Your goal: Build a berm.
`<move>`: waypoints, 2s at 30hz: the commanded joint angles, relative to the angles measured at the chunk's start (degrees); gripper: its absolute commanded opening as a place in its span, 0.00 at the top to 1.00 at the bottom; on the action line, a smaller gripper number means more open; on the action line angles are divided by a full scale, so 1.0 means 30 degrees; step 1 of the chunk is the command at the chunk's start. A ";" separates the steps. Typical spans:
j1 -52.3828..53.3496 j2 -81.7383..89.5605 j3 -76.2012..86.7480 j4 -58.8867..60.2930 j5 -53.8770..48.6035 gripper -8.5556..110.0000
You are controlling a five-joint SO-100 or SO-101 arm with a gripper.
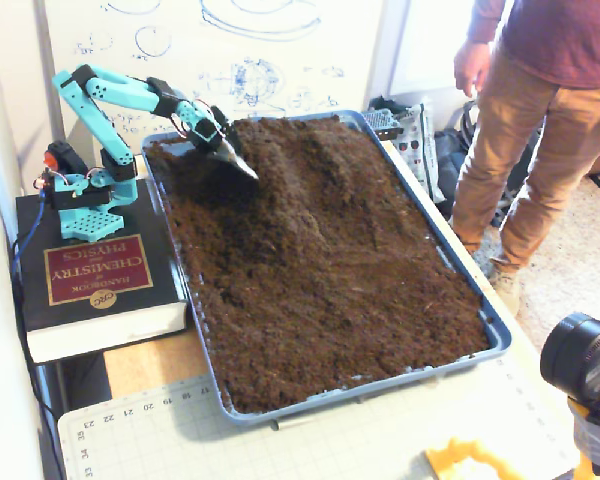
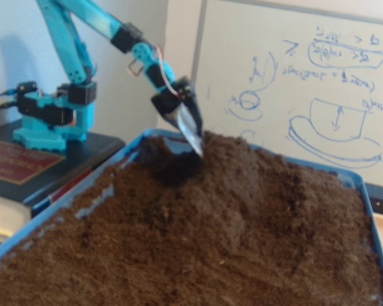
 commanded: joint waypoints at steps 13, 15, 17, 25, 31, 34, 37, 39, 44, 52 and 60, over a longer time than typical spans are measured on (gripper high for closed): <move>-0.2314 0.4775 -0.1670 0.0000 0.4365 0.93; -0.2168 0.5625 -0.1875 0.0732 0.4893 0.93; -0.2139 0.6650 -0.1699 0.1582 0.5039 0.93; -0.2109 0.8584 0.0703 0.7031 0.4746 0.93; -0.2490 0.8291 0.1934 0.9756 0.4746 0.93; -0.3105 0.7734 0.2959 1.0195 0.4746 0.93; -0.3721 0.7090 0.3867 1.0225 0.4746 0.93; -0.4102 0.6592 0.4570 1.0225 0.4746 0.93; -0.4775 0.6211 0.5566 1.0137 0.5010 0.93; -0.5039 0.4570 0.5918 0.5449 0.5010 0.93; -0.4922 -0.0322 0.5537 0.0352 0.5010 0.93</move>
